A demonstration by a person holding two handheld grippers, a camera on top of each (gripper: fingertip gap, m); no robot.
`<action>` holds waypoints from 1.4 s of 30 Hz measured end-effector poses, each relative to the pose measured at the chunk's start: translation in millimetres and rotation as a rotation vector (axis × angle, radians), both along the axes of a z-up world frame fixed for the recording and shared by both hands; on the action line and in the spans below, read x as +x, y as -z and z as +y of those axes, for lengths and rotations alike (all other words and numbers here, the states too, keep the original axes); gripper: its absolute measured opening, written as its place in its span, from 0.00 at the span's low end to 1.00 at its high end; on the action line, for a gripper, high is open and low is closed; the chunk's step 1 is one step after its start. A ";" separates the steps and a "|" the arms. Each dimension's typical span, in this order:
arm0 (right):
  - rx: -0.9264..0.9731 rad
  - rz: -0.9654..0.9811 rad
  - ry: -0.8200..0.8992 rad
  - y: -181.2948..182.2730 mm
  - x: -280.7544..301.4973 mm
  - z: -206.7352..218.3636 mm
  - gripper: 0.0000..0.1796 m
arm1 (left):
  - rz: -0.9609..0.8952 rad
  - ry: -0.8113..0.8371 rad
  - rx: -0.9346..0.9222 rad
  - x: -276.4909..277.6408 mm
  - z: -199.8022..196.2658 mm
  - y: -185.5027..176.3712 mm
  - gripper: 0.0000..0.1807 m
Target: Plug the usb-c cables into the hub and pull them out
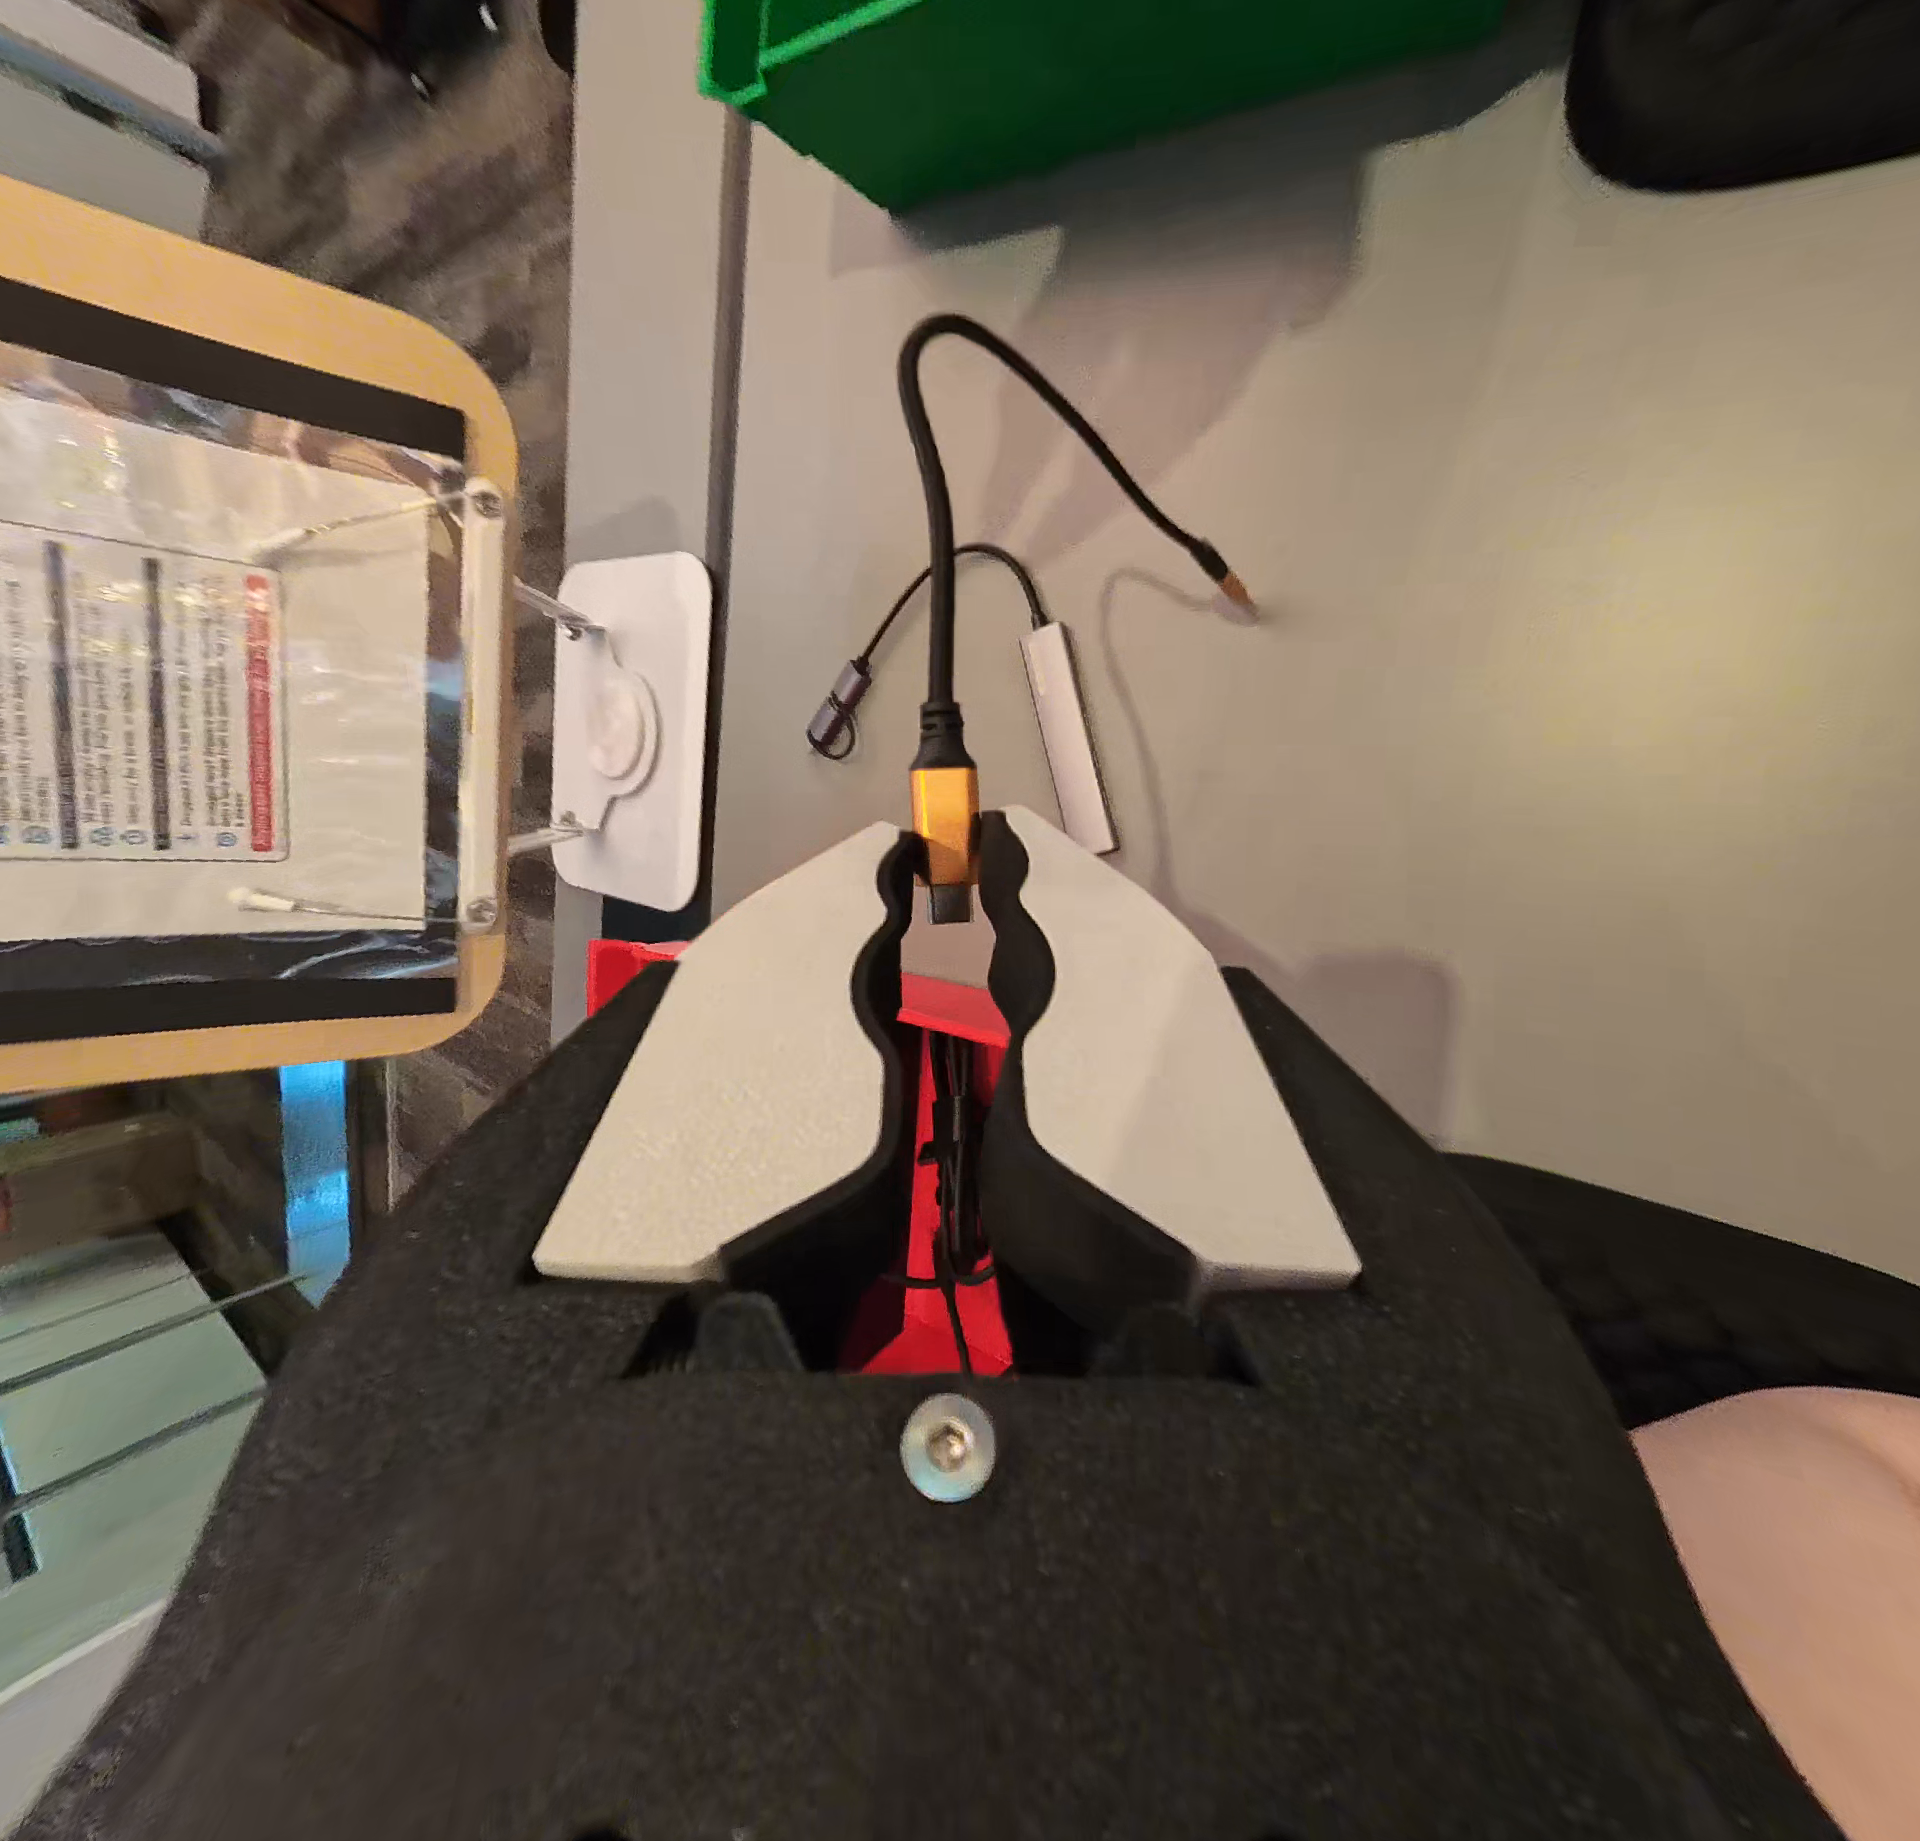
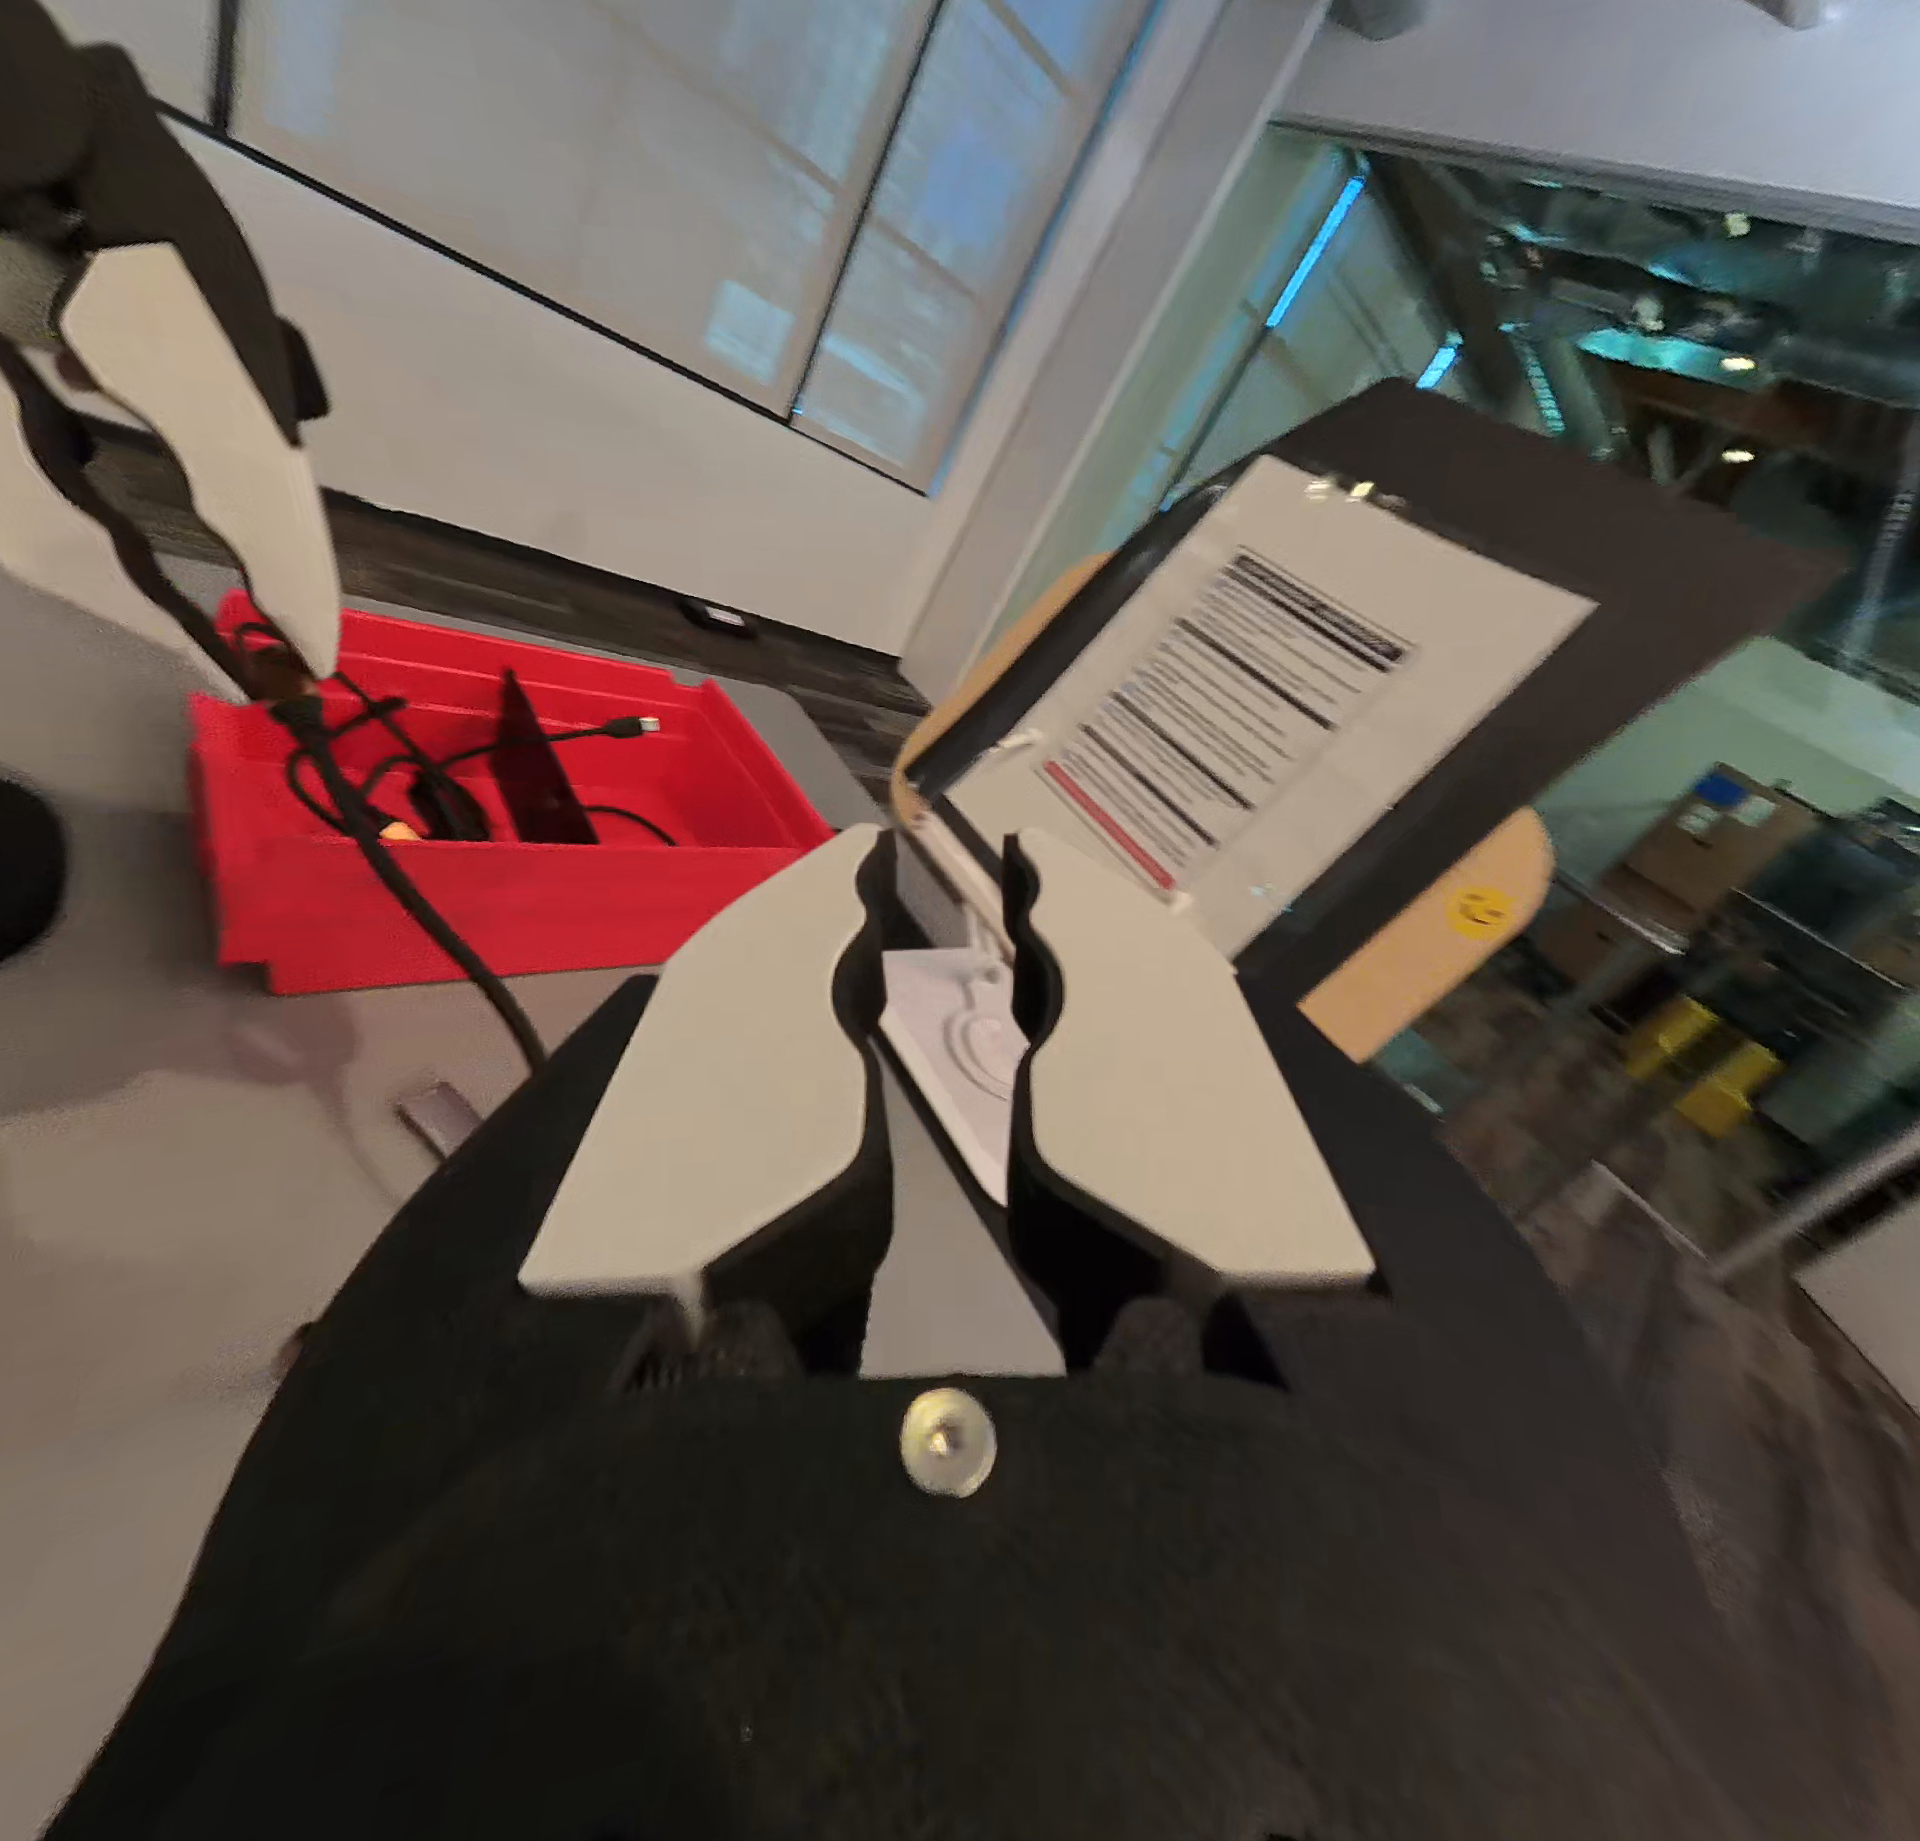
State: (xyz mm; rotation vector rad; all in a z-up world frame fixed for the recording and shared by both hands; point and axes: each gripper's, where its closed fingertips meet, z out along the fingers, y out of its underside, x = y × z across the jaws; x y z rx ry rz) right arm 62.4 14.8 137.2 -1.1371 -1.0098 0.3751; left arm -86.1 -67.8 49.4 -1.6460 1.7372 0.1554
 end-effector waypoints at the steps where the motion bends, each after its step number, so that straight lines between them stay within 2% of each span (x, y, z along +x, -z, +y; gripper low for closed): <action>1: -0.022 0.000 -0.036 4.6 -10.0 -0.4 0.11 | -0.019 0.013 0.011 -1.3 -3.5 -5.2 0.06; 7: -0.179 -0.007 -0.281 33.8 -70.2 -12.8 0.11 | -0.055 0.079 0.050 -2.6 -18.5 -17.5 0.06; 11: -0.135 -0.089 -0.516 39.5 -98.7 -61.5 0.16 | -0.073 0.054 0.043 -7.9 -13.2 -19.3 0.06; 15: -0.121 -0.113 -0.563 41.5 -122.0 -78.8 0.15 | -0.086 0.013 0.052 -14.7 -5.1 -22.1 0.06; 21: -0.138 -0.134 -0.547 57.3 -144.9 -74.0 0.15 | -0.100 -0.002 0.059 -18.2 -0.6 -24.3 0.06; 23: -0.150 -0.142 -0.555 60.5 -147.6 -74.7 0.09 | -0.100 -0.004 0.060 -18.4 0.0 -24.3 0.06; 29: -0.161 -0.164 -0.529 68.4 -151.2 -68.8 0.11 | -0.114 0.021 0.046 -13.6 -2.8 -24.6 0.06; 31: -0.150 -0.179 -0.528 70.9 -151.3 -67.7 0.03 | -0.114 0.019 0.054 -13.0 -1.5 -24.5 0.07; 34: -0.109 -0.179 -0.451 63.7 -146.2 -58.3 0.03 | -0.181 0.014 0.145 -10.9 9.7 -33.8 0.09; 37: 0.042 -0.185 -0.266 45.6 -130.8 -42.5 0.03 | -0.328 -0.068 0.202 -16.6 26.9 -55.4 0.13; 40: 0.216 -0.193 -0.080 22.7 -114.3 -34.3 0.03 | -0.551 -0.111 0.065 -14.8 34.5 -69.4 0.14; 42: 0.312 -0.193 0.011 9.9 -108.5 -34.7 0.03 | -0.750 -0.087 -0.078 -5.0 35.6 -81.8 0.24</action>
